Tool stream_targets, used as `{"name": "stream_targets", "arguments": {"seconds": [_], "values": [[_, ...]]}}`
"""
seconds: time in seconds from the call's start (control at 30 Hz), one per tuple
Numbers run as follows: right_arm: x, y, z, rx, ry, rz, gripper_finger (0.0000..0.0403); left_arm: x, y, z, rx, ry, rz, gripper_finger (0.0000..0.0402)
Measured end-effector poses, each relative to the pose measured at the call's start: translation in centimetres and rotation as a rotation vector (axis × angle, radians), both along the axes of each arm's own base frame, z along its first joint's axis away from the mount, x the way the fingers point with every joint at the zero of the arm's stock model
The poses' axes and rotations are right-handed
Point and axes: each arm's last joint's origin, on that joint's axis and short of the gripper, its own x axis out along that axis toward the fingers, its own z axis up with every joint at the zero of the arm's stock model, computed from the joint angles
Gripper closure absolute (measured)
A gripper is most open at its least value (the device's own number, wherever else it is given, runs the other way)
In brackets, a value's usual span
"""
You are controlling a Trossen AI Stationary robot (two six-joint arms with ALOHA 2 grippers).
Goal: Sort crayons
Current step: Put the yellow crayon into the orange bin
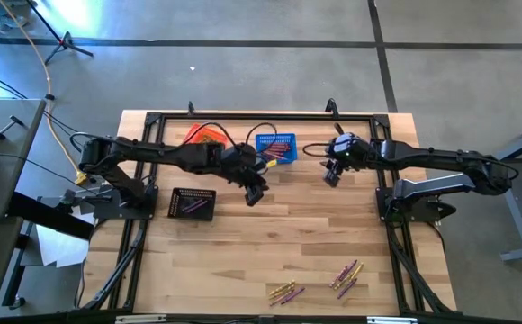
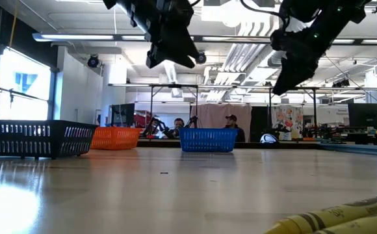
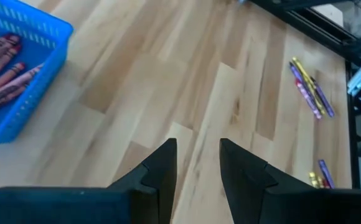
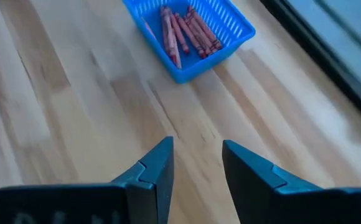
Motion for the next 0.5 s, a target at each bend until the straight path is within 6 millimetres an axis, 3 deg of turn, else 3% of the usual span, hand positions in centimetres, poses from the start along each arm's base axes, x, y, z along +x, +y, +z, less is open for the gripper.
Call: {"name": "stream_targets", "arguments": {"seconds": [0.23,0.5], "values": [[0.0,0.0,0.0,0.103,-0.06,-0.132,0.0279,0.1,-2.2,0.0,-0.029,0.001,-0.043,0.0296],[0.0,0.0,0.0,0.032,-0.016,-0.051,0.0279,-0.1,-6.8,-0.1,-0.094,0.01,-0.079,0.0296]]}}
